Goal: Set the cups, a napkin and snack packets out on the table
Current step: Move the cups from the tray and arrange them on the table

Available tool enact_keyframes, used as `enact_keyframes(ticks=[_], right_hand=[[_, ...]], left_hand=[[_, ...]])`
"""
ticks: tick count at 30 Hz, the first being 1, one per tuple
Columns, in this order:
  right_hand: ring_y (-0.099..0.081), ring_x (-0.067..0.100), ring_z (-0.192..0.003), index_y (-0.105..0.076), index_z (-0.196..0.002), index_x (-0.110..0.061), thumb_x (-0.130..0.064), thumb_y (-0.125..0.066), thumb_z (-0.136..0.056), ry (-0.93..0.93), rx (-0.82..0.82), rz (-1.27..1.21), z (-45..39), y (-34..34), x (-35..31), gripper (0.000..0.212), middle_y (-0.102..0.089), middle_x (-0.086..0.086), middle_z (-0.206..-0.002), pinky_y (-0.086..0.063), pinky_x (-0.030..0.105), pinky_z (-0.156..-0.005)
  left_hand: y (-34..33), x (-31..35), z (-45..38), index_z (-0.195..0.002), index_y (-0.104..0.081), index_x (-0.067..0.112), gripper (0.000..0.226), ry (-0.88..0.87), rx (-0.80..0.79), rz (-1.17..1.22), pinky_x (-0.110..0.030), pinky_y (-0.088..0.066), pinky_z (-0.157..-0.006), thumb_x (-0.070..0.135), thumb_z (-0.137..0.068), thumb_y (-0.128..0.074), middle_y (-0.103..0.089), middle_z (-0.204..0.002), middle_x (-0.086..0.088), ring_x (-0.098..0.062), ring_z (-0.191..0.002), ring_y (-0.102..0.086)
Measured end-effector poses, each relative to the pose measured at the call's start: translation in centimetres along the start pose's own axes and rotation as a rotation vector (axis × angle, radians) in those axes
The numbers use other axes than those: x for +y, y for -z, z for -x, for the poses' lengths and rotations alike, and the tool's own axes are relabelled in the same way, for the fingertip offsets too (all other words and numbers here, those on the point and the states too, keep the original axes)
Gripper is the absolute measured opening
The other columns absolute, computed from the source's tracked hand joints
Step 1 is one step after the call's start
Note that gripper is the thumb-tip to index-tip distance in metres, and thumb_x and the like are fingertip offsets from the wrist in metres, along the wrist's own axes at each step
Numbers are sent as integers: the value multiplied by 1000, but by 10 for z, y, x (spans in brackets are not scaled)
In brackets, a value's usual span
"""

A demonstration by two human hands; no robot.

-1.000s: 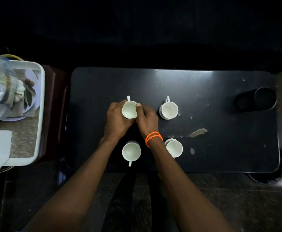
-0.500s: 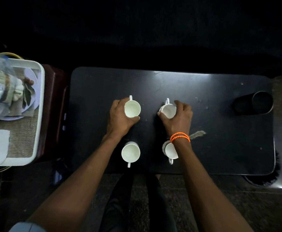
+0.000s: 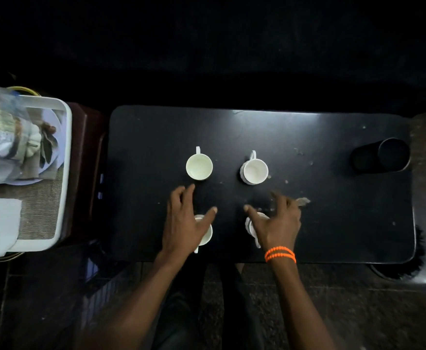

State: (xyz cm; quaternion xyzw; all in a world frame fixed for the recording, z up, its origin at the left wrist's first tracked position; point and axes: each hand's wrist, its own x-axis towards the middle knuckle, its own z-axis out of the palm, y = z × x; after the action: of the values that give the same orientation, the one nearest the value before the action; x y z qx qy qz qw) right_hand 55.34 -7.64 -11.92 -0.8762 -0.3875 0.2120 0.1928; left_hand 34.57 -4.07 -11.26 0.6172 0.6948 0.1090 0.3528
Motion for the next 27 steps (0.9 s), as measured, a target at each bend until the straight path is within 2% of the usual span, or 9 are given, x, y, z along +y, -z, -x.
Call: enact_keyframes(ticks=[2, 4, 6, 9, 16, 20, 21, 24, 27], right_hand=[[-58, 38, -108, -70, -116, -19, -41, -94, -61, -9, -74, 0, 19, -3, 12, 64, -60, 13, -118, -53, 47, -94], [-56, 34, -109, -71, -116, -19, -34, -95, -63, -5, -135, -27, 32, -7, 20, 60, -58, 11, -118, -51, 41, -96], [-54, 29, -111, -69, -122, -20, -28, -94, -66, -12, -156, -46, 39, -9, 26, 62, -57, 10, -120, -45, 29, -91], [-53, 28, -112, -69, -123, -18, -22, -92, -69, -18, -146, -52, 43, -9, 28, 59, -58, 12, -121, -40, 25, -90], [-51, 27, -115, -67, -125, -20, -30, -91, -71, -18, -177, -13, 48, -6, 26, 60, -56, 10, -123, -43, 28, -87], [-54, 30, -114, -66, -124, -20, -47, -90, -68, -18, -70, -38, 38, -4, 16, 67, -55, 10, -123, -50, 37, -95], [-55, 33, -115, -66, -125, -17, -47, -90, -69, -14, -36, -58, 32, -4, 13, 69, -56, 12, -123, -50, 40, -98], [-58, 37, -115, -65, -126, -8, -38, -90, -73, 41, 28, -115, 5, -3, -3, 66, -59, 17, -122, -45, 35, -98], [-58, 38, -110, -66, -123, -7, -32, -85, -77, 137, 57, -121, -19, -2, -32, 56, -59, 18, -117, -50, 43, -95]], left_hand=[[-7, -3, 21, -154, -44, 14, 85, -3, -105, -81, -41, -45, -113, 56, -85, -73, -39, -154, -12, -31, -141, -45], [-15, -4, 32, -154, -44, 17, 86, 11, -180, -122, -39, -44, -113, 53, -83, -77, -37, -157, -10, -29, -142, -44], [-19, -5, 36, -153, -45, 20, 82, 2, -216, -172, -39, -46, -112, 46, -82, -79, -38, -157, -7, -28, -143, -44], [-21, -6, 36, -151, -48, 19, 75, -3, -213, -214, -40, -48, -110, 35, -84, -78, -41, -156, -6, -28, -143, -45], [-20, -8, 35, -152, -47, 20, 76, -18, -224, -229, -39, -44, -113, 39, -84, -77, -41, -156, -5, -26, -143, -46], [-17, -6, 34, -152, -47, 19, 84, 37, -182, -163, -44, -47, -111, 55, -82, -75, -43, -153, -6, -28, -140, -47], [-15, -5, 33, -152, -46, 18, 85, 54, -167, -144, -45, -47, -111, 60, -83, -72, -43, -154, -6, -28, -141, -47], [-7, -6, 29, -151, -47, 16, 84, 83, -112, -64, -47, -48, -111, 68, -87, -61, -46, -152, -5, -27, -139, -49], [3, -10, 23, -148, -51, 14, 77, 88, -46, 25, -44, -47, -111, 64, -91, -61, -49, -149, -4, -25, -137, -51]])
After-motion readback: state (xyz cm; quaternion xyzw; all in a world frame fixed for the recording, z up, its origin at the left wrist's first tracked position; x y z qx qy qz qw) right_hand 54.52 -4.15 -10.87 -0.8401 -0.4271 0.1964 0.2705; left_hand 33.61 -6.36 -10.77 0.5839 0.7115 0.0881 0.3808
